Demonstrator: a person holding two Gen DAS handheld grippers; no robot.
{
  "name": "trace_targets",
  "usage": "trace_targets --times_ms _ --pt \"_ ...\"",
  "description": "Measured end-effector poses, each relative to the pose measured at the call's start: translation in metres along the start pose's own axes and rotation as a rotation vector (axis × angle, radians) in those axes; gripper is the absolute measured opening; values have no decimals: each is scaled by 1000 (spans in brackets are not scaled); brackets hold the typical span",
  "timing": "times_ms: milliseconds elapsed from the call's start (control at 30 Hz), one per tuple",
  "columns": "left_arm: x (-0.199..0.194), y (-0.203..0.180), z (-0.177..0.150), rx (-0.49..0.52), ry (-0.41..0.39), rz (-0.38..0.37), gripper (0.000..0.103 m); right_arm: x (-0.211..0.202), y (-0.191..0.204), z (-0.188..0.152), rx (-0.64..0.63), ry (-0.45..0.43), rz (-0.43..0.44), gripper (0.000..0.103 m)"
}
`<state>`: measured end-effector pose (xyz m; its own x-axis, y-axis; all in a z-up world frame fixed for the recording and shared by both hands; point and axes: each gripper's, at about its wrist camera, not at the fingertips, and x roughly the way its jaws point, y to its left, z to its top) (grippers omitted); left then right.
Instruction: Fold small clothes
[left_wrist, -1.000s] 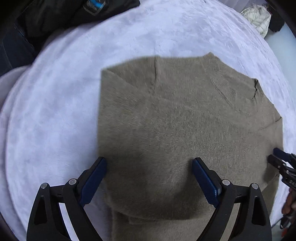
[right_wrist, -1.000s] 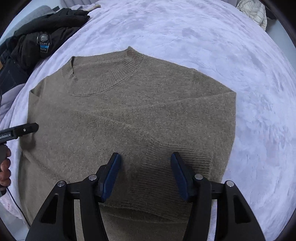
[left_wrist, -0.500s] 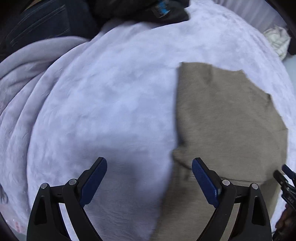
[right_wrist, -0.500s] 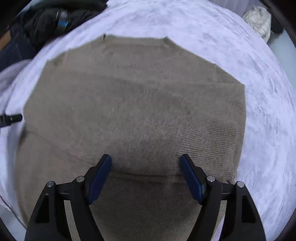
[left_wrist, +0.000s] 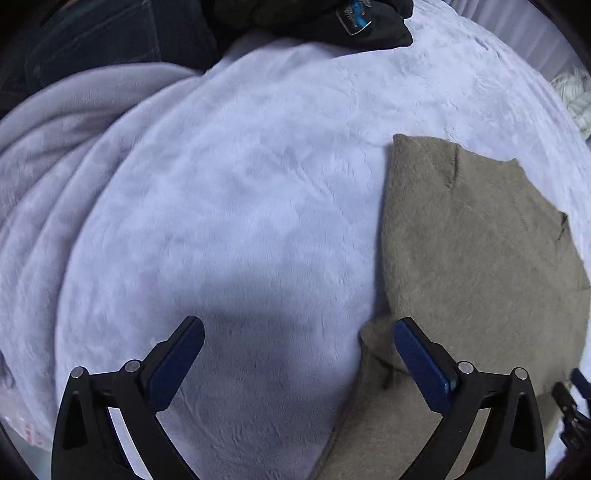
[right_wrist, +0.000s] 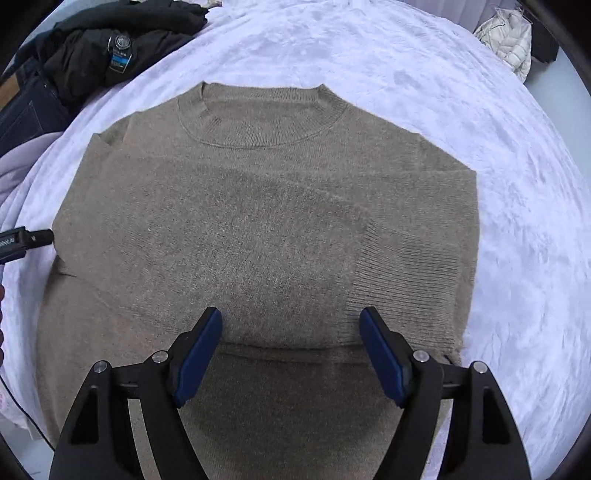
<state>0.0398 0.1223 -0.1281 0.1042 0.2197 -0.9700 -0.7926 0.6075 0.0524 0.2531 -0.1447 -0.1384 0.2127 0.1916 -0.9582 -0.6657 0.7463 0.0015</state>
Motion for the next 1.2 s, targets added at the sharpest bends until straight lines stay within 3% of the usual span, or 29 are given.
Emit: trace_targets --times_ms 67,133,233,300,333,433,533,600,667,733,800,900,967,1067,1133,1200 --pt "23 -10 10 50 43 96 103 0 2 -3 -3 4 -1 79" --pt "35 -10 21 56 88 119 103 1 1 -2 -12 12 -9 80" --pt "0 -6 32 -10 -5 -17 103 -12 2 1 -22 -20 -21 80" --pt "-13 -14 30 17 -32 -108 103 -21 -2 -8 -21 -39 -19 80" --pt "-11 -26 28 72 -27 -115 103 -21 -3 -7 -18 -35 -18 80" --pt "30 -53 21 199 40 82 103 -13 -4 -7 -11 -6 -14 80" --pt "26 -28 38 34 73 -24 103 -17 -5 -5 -8 -8 -13 80" --pt "4 -26 51 8 -18 -71 103 -23 -8 -4 -12 -31 -15 80" --pt "-6 -39 66 33 -46 -146 103 -24 -12 -2 -3 -37 -5 80" --pt "6 -61 76 75 -28 -103 103 -14 -15 4 7 -15 9 80" --pt "49 -82 90 129 53 48 103 0 -18 13 6 12 31 80" --pt "60 -77 112 34 97 22 103 31 -32 33 27 47 -31 79" --pt "34 -72 118 -14 41 -14 103 32 -43 46 74 53 -26 79" --pt "-9 -84 95 24 -47 -139 103 7 -53 51 129 -8 -30 80" --pt "-20 -103 63 118 -41 -209 103 -5 -51 42 146 -19 -17 80" --pt "-18 -131 29 252 -29 -232 103 -10 -41 25 143 -9 -4 80"
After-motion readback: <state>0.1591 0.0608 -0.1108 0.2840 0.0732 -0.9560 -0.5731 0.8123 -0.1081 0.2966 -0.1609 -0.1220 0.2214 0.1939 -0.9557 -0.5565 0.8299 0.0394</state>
